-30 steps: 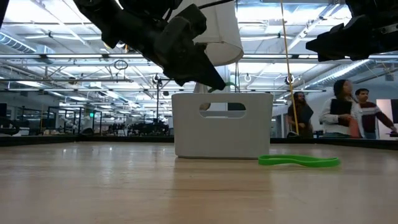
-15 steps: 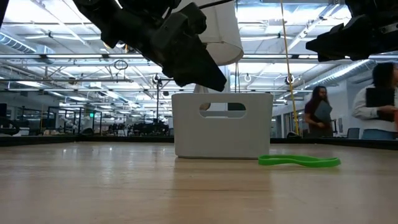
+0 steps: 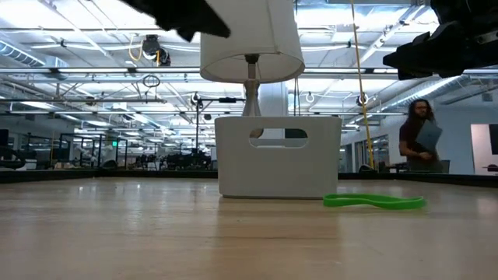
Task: Pick and place rubber bands into bin
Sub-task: Put the green rubber band into the gray bin
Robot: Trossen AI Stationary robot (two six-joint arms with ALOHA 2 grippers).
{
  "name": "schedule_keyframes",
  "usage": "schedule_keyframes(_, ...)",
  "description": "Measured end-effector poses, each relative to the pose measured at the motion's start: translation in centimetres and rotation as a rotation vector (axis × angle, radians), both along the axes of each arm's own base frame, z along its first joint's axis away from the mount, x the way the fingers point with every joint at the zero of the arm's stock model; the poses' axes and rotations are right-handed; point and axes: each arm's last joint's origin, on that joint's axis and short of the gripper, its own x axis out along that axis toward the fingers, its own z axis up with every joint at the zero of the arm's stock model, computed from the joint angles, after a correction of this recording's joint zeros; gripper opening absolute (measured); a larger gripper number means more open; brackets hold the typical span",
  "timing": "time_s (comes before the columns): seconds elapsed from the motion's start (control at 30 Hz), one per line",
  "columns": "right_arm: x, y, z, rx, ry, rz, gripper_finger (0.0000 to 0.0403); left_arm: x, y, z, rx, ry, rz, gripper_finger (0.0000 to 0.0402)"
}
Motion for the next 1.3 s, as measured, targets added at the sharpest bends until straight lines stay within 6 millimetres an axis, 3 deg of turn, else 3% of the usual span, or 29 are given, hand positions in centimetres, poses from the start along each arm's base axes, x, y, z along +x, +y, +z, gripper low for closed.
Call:
schedule_keyframes(0.17, 0.0, 0.0, 0.0, 0.024, 0.002, -0.002, 0.0000, -3.5, 0.7, -1.7, -0.020, -0.107, 0.028, 0.0011)
schedule_keyframes(0.37, -0.1, 0.0, -0.7, 0.028, -0.003, -0.003, 0.0000, -8.3, 1.3, -5.9, -0.144, -0.373, 0.017, 0.0004)
schedule_keyframes(0.53, -0.5, -0.3, -2.0, 0.026, -0.051, -0.010, 0.0000, -11.0, 1.6, -8.8, -0.170, -0.393, 0.055, 0.0003)
schedule_keyframes(0.63, -0.5, -0.4, -1.6, 0.043, -0.115, -0.020, 0.0000, -11.8, 1.5, -9.5, -0.147, -0.396, 0.078, 0.0002)
schedule_keyframes(1.3, -1.0, -0.7, -1.3, 0.125, -0.125, -0.010, 0.0000, -16.6, 0.8, -7.5, -0.002, -0.459, 0.134, 0.0001)
